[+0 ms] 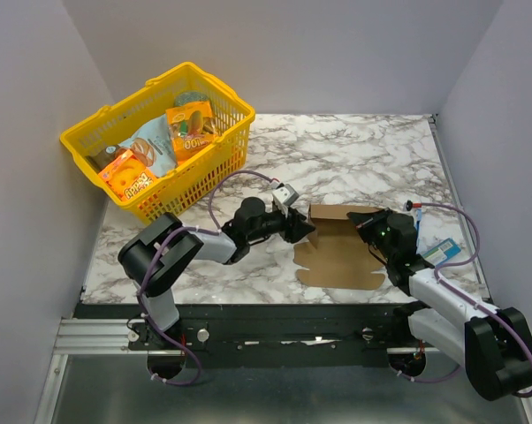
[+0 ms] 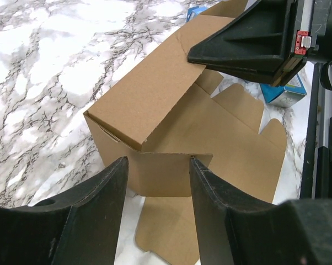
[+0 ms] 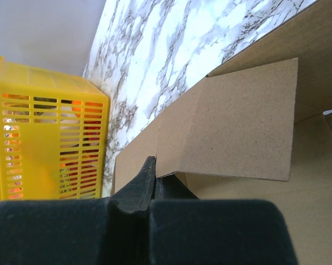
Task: Fold the paper box
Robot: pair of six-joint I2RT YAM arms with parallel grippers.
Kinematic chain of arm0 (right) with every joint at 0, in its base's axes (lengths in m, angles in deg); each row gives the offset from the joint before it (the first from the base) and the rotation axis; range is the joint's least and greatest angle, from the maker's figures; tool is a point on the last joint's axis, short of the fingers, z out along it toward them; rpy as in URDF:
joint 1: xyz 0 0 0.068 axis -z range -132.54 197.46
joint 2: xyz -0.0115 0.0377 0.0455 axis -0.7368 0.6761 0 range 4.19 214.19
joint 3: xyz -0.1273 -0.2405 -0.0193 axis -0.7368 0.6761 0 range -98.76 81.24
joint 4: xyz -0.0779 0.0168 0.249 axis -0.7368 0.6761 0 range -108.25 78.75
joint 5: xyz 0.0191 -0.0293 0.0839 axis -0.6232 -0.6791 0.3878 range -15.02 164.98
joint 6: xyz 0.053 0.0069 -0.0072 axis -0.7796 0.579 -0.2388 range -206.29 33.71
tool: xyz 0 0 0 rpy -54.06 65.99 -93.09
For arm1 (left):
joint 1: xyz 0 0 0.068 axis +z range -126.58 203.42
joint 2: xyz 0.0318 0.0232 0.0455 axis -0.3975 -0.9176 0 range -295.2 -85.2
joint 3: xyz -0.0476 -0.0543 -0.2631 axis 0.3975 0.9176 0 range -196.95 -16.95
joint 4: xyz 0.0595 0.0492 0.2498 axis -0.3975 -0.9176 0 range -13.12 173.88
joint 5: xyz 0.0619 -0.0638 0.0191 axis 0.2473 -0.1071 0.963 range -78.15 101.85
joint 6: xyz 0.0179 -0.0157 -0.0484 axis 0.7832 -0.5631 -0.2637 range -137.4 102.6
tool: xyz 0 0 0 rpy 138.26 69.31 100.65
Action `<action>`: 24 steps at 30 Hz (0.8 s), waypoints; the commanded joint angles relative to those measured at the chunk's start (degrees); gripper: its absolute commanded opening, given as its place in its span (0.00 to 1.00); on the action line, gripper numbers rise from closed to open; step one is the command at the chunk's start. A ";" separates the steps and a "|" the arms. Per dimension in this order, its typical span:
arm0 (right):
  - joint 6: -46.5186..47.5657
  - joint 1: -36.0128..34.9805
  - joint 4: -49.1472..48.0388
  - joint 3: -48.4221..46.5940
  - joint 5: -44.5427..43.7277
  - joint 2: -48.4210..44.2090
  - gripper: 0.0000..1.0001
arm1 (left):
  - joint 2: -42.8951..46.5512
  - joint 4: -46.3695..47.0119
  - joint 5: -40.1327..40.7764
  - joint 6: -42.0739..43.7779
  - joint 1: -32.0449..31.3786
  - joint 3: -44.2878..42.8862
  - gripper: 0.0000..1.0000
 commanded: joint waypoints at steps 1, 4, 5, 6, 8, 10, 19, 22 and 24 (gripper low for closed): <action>3.28 -0.29 4.90 1.19 -2.10 0.42 0.01 | -2.10 1.13 -0.16 0.40 0.02 -2.02 0.57; 2.93 -0.29 4.90 1.02 -1.92 0.42 0.00 | -2.45 0.77 0.81 0.84 0.02 -2.55 0.57; 2.84 -0.29 5.16 0.84 -1.84 0.42 0.01 | -2.89 0.08 1.08 1.36 0.02 -2.90 0.57; 2.75 -0.21 5.34 0.67 -1.83 0.33 0.00 | -3.07 -0.11 1.34 1.63 -0.07 -2.99 0.57; 2.75 -0.21 6.13 -0.03 -1.83 0.42 0.00 | -3.42 -0.02 2.66 2.07 -0.07 -2.72 0.56; 2.66 -0.29 6.48 -0.30 -1.75 0.33 0.00 | -3.51 -0.19 3.80 2.51 -0.24 -2.63 0.56; 1.08 -0.29 7.71 -1.18 -0.61 0.24 0.00 | -3.95 -3.27 12.33 5.41 -2.00 -3.34 0.56; 0.46 -0.29 7.89 -1.44 0.01 0.07 0.01 | -4.38 -3.27 13.47 5.58 -2.35 -3.69 0.56; 0.20 -0.29 8.59 -1.80 0.10 -0.11 0.00 | -4.82 -3.10 13.56 5.67 -2.53 -4.04 0.56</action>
